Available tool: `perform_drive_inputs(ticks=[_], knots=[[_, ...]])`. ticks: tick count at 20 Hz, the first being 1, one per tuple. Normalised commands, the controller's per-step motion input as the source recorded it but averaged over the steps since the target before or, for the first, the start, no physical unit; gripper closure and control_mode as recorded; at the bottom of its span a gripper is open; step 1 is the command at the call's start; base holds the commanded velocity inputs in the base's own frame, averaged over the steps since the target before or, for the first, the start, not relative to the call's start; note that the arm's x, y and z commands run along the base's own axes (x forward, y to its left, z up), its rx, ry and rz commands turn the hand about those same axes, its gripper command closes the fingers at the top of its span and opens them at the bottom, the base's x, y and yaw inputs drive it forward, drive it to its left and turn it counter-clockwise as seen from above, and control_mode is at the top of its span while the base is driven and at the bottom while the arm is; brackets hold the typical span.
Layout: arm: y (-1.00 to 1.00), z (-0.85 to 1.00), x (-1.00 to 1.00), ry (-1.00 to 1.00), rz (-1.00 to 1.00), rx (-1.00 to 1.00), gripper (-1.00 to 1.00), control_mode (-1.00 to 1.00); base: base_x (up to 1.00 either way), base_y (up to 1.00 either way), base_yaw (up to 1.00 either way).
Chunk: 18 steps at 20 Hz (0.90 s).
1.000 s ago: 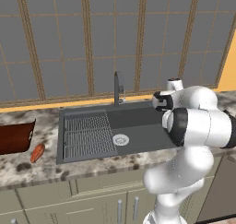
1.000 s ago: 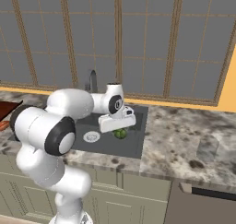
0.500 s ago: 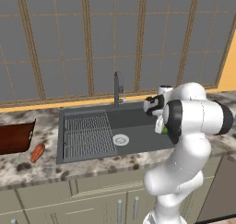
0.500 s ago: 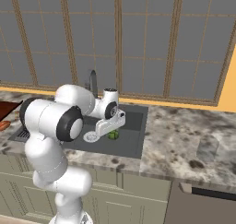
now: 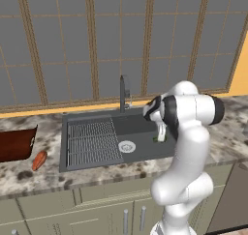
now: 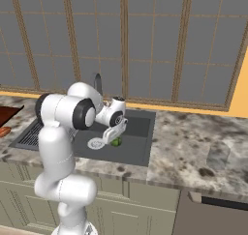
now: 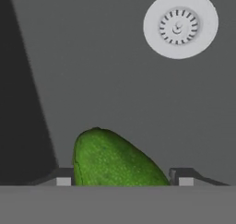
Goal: Pick up all produce items and place them in the sink. Turn on the sink faucet to wash them. Then turn the sink off and put them in the tray.
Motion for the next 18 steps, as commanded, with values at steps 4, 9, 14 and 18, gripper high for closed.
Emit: perform_drive_inputs(ticks=[4, 9, 14, 18], knots=[[0.34, -0.44, 0.53, 0.04, 0.18, 0.01, 1.00, -1.00, 0.00, 0.00, 0.00], [0.08, -0.52, 0.53, 0.02, 0.17, 0.00, 1.00, -1.00, 0.00, 0.00, 0.00], [0.03, -0.50, 0.60, 0.02, 0.17, 0.00, 1.00, -1.00, 0.00, 0.00, 0.00], [0.01, -0.48, 0.60, 0.02, 0.17, 0.00, 1.00, -1.00, 0.00, 0.00, 0.00]])
